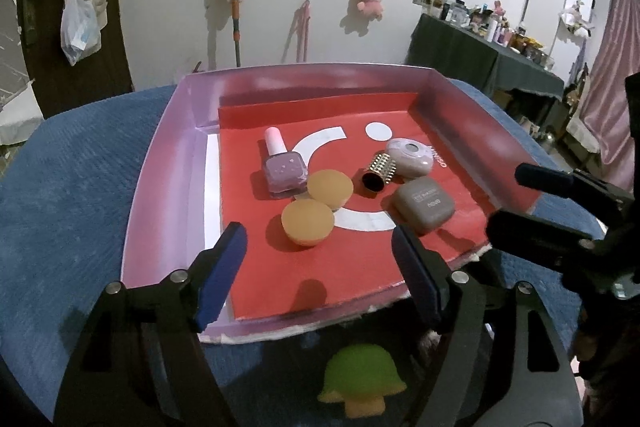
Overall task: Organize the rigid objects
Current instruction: 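Lift both tools up and out of the pink box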
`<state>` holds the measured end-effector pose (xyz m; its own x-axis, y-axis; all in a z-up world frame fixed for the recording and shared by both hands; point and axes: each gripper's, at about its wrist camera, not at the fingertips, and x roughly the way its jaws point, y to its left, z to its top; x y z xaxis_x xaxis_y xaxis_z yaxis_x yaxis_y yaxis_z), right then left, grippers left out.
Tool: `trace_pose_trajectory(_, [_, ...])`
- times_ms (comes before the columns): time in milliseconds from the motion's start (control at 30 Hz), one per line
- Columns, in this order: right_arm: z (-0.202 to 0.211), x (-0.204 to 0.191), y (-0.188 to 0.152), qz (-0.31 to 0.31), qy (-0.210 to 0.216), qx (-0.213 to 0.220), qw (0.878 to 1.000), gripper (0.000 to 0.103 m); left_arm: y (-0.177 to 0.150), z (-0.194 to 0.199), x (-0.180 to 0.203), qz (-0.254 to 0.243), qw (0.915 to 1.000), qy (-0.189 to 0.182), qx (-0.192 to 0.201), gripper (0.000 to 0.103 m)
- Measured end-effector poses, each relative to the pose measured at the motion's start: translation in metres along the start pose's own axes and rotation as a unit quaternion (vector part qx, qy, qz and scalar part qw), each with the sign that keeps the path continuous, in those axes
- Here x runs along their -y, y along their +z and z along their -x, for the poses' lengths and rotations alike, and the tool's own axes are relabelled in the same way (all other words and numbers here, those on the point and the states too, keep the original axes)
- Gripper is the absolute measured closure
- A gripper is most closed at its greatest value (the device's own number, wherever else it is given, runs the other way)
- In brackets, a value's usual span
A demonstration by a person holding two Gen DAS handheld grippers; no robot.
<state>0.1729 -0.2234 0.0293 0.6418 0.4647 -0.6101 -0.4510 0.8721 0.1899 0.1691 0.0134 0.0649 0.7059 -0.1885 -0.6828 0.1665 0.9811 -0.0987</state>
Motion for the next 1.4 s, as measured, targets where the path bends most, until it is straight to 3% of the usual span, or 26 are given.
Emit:
trace_pose_trajectory(300, [0.031,-0.012,-0.011,0.004,0.011,0.035,0.999,0.0,-0.01,0.018,0.005,0.002,0.9999,-0.001,0.012,0.028])
trace_pose_trajectory(400, [0.038,-0.015,-0.017,0.01,0.009,0.041,0.999,0.0,-0.016,0.025,0.006,0.01,0.9998,-0.006,0.016,0.018])
trace_pose_trajectory(767, [0.063,-0.027,-0.04,0.019,-0.002,0.057,0.998,0.0,-0.035,0.045,0.011,0.022,0.9994,-0.009,0.024,0.013])
trace_pose_trajectory(1400, [0.065,-0.027,-0.099,-0.001,-0.019,0.014,1.0,0.0,-0.091,0.053,0.02,0.034,0.9991,-0.019,-0.016,0.012])
